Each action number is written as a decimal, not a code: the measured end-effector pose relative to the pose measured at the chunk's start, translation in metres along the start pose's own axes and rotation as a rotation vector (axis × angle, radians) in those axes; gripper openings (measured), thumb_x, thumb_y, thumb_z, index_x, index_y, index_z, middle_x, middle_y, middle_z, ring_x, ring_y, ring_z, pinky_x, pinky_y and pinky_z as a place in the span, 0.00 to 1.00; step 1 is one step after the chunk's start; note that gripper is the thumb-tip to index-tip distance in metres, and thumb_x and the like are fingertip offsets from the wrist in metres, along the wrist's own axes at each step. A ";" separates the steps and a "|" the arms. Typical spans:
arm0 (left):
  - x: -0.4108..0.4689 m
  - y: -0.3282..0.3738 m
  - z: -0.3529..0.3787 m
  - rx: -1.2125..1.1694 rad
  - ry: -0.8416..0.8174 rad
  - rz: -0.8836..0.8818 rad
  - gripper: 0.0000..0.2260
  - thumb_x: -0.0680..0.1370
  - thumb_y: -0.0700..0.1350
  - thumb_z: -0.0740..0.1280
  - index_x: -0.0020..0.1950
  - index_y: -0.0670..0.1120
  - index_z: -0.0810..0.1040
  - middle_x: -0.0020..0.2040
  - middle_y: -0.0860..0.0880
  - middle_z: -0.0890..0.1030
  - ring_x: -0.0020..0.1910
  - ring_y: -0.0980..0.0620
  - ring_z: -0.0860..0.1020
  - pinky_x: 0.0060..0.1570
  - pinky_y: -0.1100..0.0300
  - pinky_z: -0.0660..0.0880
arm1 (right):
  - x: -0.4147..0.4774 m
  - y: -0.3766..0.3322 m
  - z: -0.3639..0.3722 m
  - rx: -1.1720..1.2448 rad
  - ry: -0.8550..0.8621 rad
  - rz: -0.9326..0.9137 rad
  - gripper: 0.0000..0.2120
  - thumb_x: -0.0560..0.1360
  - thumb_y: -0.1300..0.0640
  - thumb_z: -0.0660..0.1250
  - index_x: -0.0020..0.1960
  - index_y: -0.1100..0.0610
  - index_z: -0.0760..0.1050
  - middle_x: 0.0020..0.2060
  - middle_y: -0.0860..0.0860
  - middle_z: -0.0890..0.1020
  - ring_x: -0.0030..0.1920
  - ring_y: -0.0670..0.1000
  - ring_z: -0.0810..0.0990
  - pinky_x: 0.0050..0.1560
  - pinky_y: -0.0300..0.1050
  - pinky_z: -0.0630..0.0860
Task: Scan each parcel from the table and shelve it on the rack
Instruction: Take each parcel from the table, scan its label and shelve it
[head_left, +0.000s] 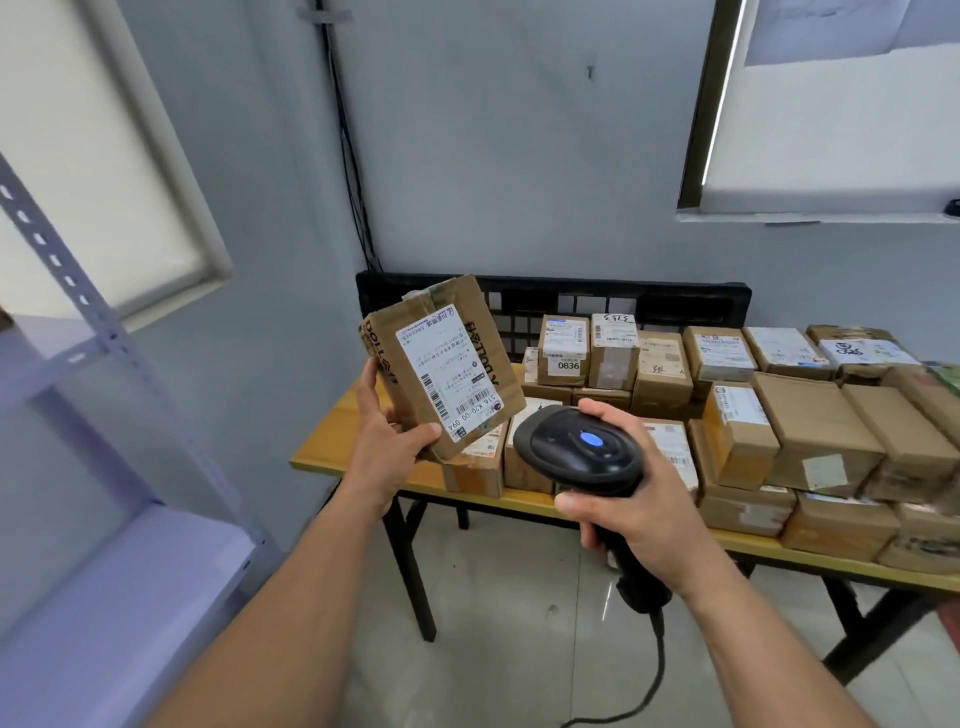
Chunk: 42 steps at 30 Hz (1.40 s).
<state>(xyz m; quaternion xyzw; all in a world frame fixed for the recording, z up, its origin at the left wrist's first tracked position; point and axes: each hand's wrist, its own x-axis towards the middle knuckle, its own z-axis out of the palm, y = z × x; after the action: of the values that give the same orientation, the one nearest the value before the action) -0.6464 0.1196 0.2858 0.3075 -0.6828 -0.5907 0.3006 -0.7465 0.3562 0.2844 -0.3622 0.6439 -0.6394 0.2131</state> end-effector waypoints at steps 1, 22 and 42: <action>-0.002 0.001 -0.007 0.004 0.011 0.004 0.46 0.73 0.29 0.69 0.75 0.65 0.49 0.53 0.46 0.78 0.52 0.50 0.81 0.45 0.50 0.82 | 0.002 -0.003 0.006 0.000 -0.003 -0.006 0.39 0.67 0.67 0.77 0.67 0.38 0.68 0.56 0.55 0.79 0.29 0.56 0.81 0.30 0.48 0.80; -0.098 0.045 -0.295 0.153 0.424 0.210 0.38 0.75 0.34 0.71 0.74 0.62 0.56 0.57 0.45 0.76 0.57 0.46 0.78 0.55 0.45 0.79 | 0.025 -0.067 0.250 0.162 -0.266 -0.261 0.38 0.65 0.72 0.76 0.66 0.41 0.70 0.56 0.52 0.80 0.28 0.55 0.78 0.27 0.48 0.79; -0.259 0.087 -0.559 0.242 1.045 0.277 0.35 0.77 0.38 0.69 0.77 0.58 0.56 0.52 0.57 0.78 0.49 0.66 0.78 0.48 0.62 0.80 | -0.020 -0.128 0.504 0.249 -0.667 -0.266 0.37 0.67 0.74 0.74 0.62 0.37 0.73 0.56 0.53 0.79 0.28 0.59 0.78 0.30 0.48 0.78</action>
<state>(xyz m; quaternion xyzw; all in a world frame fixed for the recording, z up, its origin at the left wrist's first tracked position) -0.0564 -0.0170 0.4277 0.4994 -0.5399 -0.2315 0.6368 -0.3372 0.0441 0.3595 -0.6021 0.4037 -0.5820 0.3685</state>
